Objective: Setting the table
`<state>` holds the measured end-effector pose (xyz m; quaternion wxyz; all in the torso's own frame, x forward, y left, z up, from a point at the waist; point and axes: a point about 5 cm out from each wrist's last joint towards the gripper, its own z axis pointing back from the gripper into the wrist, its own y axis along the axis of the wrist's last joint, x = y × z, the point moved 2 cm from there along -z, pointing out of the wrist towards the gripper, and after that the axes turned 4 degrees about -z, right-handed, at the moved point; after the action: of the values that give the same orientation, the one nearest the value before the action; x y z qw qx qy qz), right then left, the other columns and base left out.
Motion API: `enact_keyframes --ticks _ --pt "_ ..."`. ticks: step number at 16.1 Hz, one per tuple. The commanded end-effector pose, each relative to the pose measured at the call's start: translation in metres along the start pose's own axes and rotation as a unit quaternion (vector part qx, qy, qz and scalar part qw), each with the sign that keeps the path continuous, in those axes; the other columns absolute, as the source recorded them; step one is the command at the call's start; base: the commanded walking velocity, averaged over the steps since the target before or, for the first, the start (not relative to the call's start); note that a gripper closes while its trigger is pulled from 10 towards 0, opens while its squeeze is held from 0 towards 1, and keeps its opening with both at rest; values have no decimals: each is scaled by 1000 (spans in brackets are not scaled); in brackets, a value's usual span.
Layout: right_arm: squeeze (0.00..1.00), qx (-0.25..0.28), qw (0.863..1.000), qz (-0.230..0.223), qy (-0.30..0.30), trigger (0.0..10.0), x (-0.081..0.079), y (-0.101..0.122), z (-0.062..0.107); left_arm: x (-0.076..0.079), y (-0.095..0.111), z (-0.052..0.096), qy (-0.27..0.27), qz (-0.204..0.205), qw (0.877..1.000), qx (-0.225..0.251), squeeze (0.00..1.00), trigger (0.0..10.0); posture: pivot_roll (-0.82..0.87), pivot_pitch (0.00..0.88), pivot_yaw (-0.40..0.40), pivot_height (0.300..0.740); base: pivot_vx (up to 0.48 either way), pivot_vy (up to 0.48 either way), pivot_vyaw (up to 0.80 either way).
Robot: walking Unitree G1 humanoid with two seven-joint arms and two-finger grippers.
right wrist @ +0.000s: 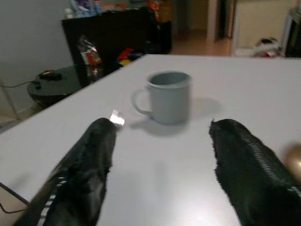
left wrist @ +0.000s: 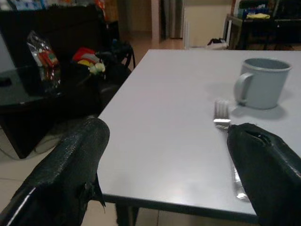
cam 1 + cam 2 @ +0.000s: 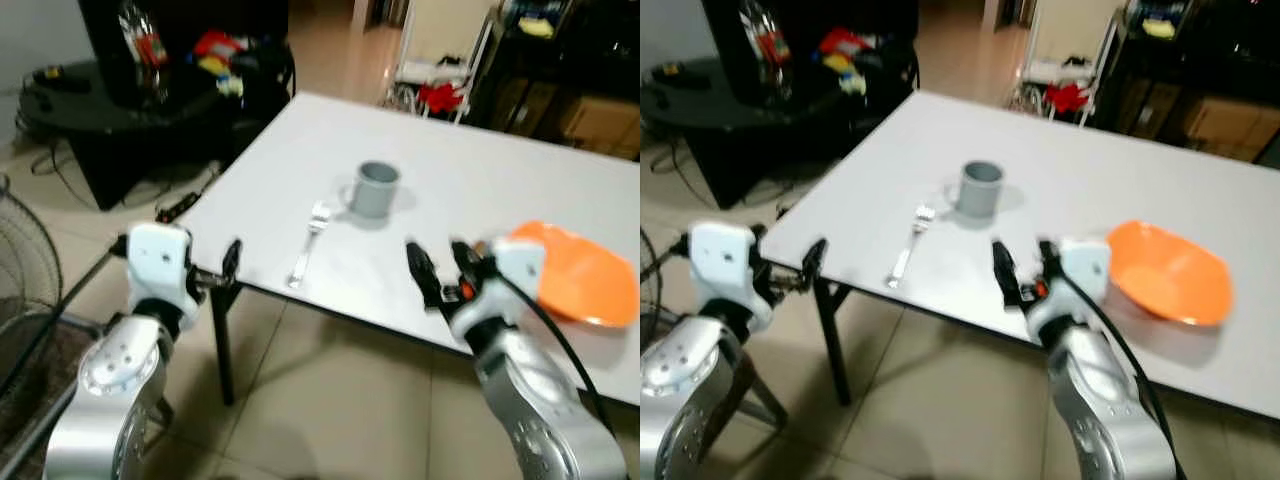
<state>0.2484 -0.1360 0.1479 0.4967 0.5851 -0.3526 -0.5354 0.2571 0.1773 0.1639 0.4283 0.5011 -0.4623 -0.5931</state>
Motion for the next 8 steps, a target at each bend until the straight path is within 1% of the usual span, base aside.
enact_keyframes --ticks 1,2,3,5,6,8 --pt "1000 10 1000 -8 11 10000 -2 4 -1 -2 4 -1 4 -13 1000 3 0 10000 146 0 -52 740 0 -480 0" --pt "1000 8 1000 -15 16 10000 -3 2 -1 0 7 -2 -10 -30 999 10 0 10000 150 0 -55 740 0 0 800" --pt "1000 3 1000 -17 22 10000 -5 0 -2 -1 7 -2 -13 -42 999 6 0 10000 155 0 -55 740 0 0 800" --pt "1000 -1 999 -11 31 10000 -7 -3 -2 -2 7 -3 -12 -39 999 6 0 10000 155 0 -55 740 0 0 800" --pt "1000 -4 999 -8 36 10000 -9 -4 -1 0 8 -5 -19 -39 999 6 0 10000 153 0 -42 740 0 0 800" --pt "1000 -11 999 -3 39 10000 -10 -6 0 0 8 -6 -27 -49 998 5 0 10000 153 0 -42 740 0 0 800"
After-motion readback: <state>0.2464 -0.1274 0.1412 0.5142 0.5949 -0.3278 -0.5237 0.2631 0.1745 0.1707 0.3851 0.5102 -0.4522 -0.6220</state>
